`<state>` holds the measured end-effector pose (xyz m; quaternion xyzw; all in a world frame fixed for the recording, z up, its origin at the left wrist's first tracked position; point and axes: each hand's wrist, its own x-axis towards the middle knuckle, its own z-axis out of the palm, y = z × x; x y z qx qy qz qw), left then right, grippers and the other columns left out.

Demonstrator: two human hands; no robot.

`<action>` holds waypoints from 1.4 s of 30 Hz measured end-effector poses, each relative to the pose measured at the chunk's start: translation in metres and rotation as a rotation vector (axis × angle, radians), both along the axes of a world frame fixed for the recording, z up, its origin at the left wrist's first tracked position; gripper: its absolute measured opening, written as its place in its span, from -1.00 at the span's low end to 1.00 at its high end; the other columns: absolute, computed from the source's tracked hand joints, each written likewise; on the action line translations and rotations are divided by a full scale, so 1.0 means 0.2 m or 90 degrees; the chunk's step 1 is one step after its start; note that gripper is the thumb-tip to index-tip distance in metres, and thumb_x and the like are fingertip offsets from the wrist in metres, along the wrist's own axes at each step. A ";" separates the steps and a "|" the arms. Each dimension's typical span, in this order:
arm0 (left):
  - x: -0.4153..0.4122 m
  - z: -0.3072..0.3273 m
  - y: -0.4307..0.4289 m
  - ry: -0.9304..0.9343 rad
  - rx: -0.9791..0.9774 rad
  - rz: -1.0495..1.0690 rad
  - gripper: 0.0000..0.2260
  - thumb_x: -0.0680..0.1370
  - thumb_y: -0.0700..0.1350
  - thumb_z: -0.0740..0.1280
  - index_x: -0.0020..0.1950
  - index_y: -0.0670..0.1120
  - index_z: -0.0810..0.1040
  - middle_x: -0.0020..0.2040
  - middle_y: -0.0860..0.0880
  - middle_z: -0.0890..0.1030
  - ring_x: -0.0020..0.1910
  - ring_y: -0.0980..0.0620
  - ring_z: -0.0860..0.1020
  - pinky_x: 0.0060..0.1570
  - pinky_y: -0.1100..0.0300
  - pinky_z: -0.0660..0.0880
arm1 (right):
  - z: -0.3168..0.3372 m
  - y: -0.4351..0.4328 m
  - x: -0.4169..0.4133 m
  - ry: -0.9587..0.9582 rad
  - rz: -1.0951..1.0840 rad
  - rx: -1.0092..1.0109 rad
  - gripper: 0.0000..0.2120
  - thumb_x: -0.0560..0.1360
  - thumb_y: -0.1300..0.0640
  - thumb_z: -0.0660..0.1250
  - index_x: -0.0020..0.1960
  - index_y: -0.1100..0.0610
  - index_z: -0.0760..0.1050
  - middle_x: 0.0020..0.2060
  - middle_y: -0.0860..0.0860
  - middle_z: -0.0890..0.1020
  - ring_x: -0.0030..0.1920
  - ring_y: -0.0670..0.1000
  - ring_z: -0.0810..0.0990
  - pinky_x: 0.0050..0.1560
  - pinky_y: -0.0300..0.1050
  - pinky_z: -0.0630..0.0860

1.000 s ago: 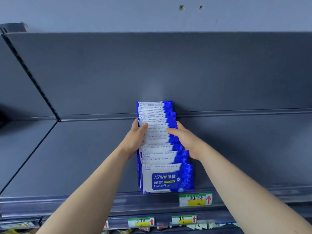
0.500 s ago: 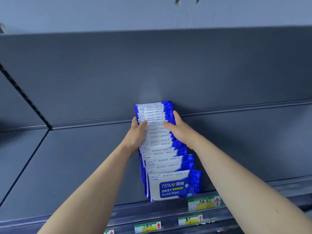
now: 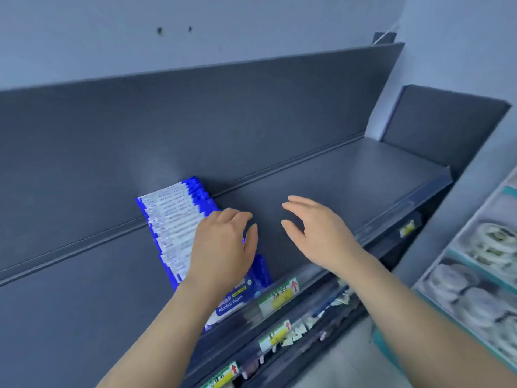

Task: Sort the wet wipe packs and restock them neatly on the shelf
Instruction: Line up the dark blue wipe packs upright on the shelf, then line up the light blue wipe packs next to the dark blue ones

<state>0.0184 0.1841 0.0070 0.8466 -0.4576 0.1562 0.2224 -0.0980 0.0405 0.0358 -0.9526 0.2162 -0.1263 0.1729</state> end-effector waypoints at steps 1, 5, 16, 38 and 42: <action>-0.07 0.00 -0.05 -0.003 0.004 -0.028 -0.66 0.52 0.01 0.13 -0.03 -0.10 0.65 -0.13 -0.04 0.67 -0.24 -0.16 0.58 -0.18 0.06 0.55 | -0.01 -0.02 -0.11 0.003 -0.024 -0.017 -0.58 0.62 -0.02 0.15 0.45 0.03 0.34 0.47 -0.09 0.30 0.36 -0.06 0.41 0.32 -0.22 0.28; -0.45 -0.04 -0.26 -0.020 0.003 -0.169 -0.73 0.51 -0.01 0.17 -0.09 -0.06 0.64 -0.19 -0.02 0.65 -0.25 -0.15 0.57 -0.21 0.07 0.52 | -0.06 -0.09 -0.61 0.017 -0.135 -0.037 -0.61 0.59 0.03 0.20 0.38 0.14 0.43 0.37 0.04 0.45 0.37 0.02 0.41 0.32 -0.14 0.31; -2.06 -0.31 -0.66 0.059 0.019 -0.545 -0.76 0.48 -0.02 0.19 -0.20 -0.07 0.62 -0.27 -0.01 0.62 -0.29 -0.06 0.57 -0.27 0.08 0.52 | -0.27 -0.04 -2.36 0.113 -0.478 -0.003 -0.58 0.59 0.01 0.19 0.42 0.09 0.38 0.40 0.01 0.42 0.37 0.02 0.39 0.39 -0.17 0.23; -3.85 -1.23 -1.29 0.387 0.628 -0.668 -0.81 0.53 0.00 0.35 0.02 -0.10 0.60 -0.04 -0.03 0.61 -0.04 -0.01 0.57 -0.02 0.13 0.50 | -1.11 -0.27 -4.24 0.189 -0.714 0.379 -0.58 0.59 -0.01 0.23 0.42 0.09 0.38 0.39 0.02 0.44 0.37 0.02 0.41 0.32 -0.16 0.31; -3.96 -1.43 -1.37 0.390 0.750 -0.642 -0.81 0.48 0.00 0.43 -0.06 -0.08 0.52 -0.19 0.03 0.51 -0.21 0.07 0.48 -0.23 0.20 0.39 | -1.28 -0.36 -4.32 0.198 -0.725 0.467 -0.57 0.58 -0.05 0.26 0.40 0.07 0.41 0.36 0.03 0.48 0.33 0.04 0.44 0.27 -0.12 0.37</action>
